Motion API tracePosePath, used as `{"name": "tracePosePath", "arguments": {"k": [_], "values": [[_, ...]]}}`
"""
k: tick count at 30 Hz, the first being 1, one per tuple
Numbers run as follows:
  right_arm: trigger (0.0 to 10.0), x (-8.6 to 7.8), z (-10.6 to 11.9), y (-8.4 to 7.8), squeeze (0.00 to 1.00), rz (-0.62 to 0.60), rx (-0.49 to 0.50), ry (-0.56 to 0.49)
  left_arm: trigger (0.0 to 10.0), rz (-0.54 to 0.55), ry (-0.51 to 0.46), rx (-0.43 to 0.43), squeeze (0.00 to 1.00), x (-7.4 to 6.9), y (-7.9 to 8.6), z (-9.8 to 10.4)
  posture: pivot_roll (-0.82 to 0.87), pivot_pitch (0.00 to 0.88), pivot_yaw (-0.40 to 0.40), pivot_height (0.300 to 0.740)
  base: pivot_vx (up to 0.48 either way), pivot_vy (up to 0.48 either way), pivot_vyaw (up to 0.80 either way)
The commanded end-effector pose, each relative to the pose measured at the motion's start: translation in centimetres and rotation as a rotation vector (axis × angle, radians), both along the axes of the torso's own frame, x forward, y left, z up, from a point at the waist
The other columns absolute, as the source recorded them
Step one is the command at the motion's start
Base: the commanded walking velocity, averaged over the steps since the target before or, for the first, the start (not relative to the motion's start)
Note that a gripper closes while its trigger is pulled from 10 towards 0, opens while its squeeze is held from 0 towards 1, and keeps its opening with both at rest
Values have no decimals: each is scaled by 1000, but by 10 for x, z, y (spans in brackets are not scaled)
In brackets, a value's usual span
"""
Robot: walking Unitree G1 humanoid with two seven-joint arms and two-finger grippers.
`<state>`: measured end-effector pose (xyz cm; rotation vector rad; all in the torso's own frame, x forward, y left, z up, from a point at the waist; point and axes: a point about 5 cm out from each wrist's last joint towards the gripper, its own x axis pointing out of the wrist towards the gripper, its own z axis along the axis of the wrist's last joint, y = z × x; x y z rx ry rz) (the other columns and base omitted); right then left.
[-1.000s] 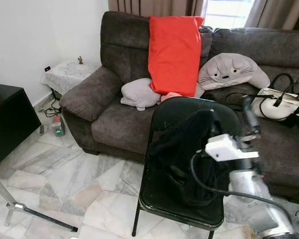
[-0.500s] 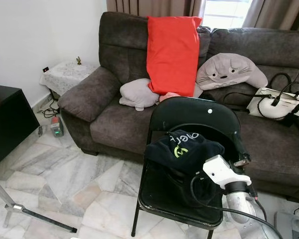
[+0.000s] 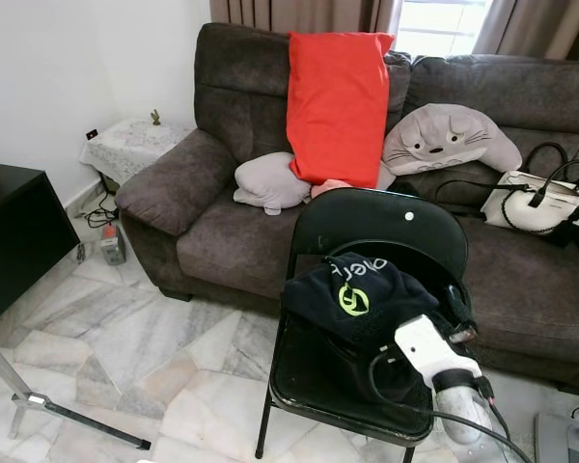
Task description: Hang hanger
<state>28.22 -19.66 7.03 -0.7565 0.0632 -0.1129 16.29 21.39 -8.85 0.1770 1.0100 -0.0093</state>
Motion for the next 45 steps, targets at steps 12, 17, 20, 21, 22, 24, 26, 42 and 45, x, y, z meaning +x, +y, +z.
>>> {"name": "tracePosePath", "arguments": {"k": [12, 17, 20, 21, 22, 24, 26, 42, 45], "values": [[10000, -27, 15, -20, 0, -143, 86, -176, 10000, -14, 19, 12, 0, -3, 2, -1, 40, 0, 18, 740, 0, 0, 0], [10000, -29, -1, -22, 0, -173, 287, -115, 10000, -18, 18, 12, 0, -3, 2, -1, 37, 0, 20, 740, 0, 0, 0], [10000, -28, -10, -23, 0, -207, 452, -102, 10000, -19, 17, 12, 0, -3, 2, -1, 46, 0, 18, 740, 0, 0, 0], [10000, -27, -11, -23, 0, -210, 458, -98, 10000, -18, 16, 13, 0, -3, 2, -1, 45, 0, 18, 740, 0, 0, 0], [10000, -26, -11, -24, 0, -212, 462, -94, 10000, -18, 15, 13, 0, -2, 2, -1, 45, 0, 18, 740, 0, 0, 0], [10000, -24, -14, -24, 0, -204, 478, -79, 10000, -18, 16, 15, 0, -2, 3, -1, 45, 0, 18, 740, 0, 0, 0], [10000, -22, -19, -26, 0, -206, 497, -53, 10000, -20, 16, 15, 0, -2, 3, -1, 44, 0, 21, 740, 0, 0, 0], [10000, 5, 2, -18, 0, 79, 59, -115, 10000, -34, 16, 21, 0, -2, 4, 0, 49, 0, 30, 740, 0, 0, 0], [10000, 21, 32, -6, 0, 172, -42, -255, 10000, -33, 15, 23, 0, -2, 4, 0, 50, 0, 36, 740, 0, 0, 0]]}}
